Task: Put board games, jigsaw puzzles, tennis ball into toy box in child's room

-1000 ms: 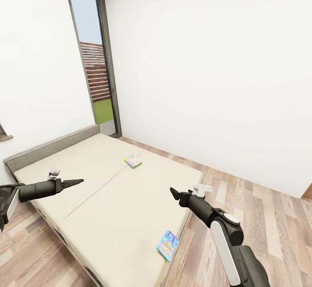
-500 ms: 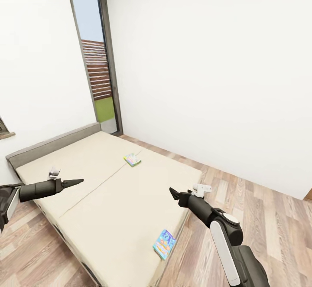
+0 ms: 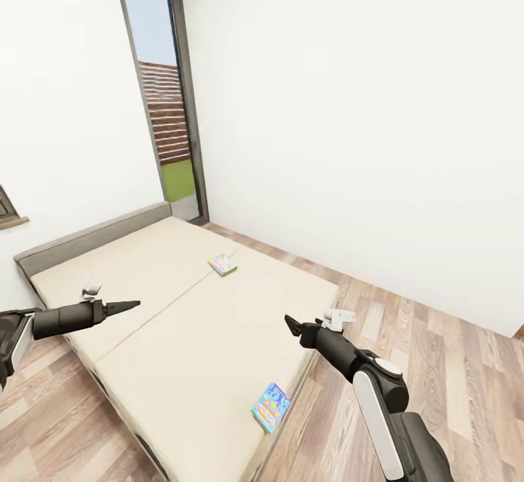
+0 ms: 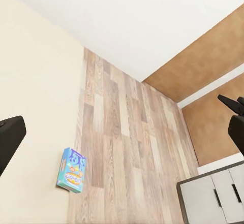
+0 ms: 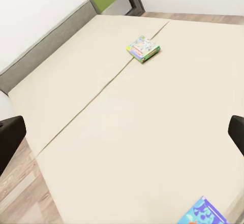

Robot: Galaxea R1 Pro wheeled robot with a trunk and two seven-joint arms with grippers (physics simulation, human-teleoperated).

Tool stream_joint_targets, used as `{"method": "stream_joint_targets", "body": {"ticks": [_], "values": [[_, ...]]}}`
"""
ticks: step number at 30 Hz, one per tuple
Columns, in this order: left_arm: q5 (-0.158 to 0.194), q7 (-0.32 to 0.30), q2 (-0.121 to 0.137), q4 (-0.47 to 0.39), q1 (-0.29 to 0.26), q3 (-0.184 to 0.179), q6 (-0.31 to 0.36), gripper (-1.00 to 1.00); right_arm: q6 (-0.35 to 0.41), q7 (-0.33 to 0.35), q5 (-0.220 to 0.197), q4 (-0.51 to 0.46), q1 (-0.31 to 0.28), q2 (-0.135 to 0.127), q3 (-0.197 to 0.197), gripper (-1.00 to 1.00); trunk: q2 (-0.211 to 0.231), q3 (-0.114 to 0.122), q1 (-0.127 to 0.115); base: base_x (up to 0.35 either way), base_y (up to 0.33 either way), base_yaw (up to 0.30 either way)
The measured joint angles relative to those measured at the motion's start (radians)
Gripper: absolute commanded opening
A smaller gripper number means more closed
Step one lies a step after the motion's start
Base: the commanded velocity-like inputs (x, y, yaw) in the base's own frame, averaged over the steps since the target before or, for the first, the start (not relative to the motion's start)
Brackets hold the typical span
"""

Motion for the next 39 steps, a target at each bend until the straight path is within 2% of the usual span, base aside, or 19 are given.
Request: {"method": "stream_joint_targets", "body": {"ticks": [7,21,39], "values": [[0.000,0.000,0.000,0.000,0.000,0.000,0.000,1.00,0.000,0.001,0.000,0.000,0.000,0.000,0.000,1.00,0.000,0.000,0.000,0.000,-0.003,0.059],[0.001,-0.001,0.001,0.000,0.000,0.000,0.001,1.00,0.000,0.001,0.000,0.000,0.000,0.000,0.000,1.00,0.000,0.000,0.000,0.000,-0.038,0.235],[0.001,-0.002,0.001,0.000,0.000,0.000,0.001,1.00,0.000,0.002,0.000,0.000,0.000,0.000,0.000,1.00,0.000,0.000,0.000,0.026,-0.028,0.015]]}}
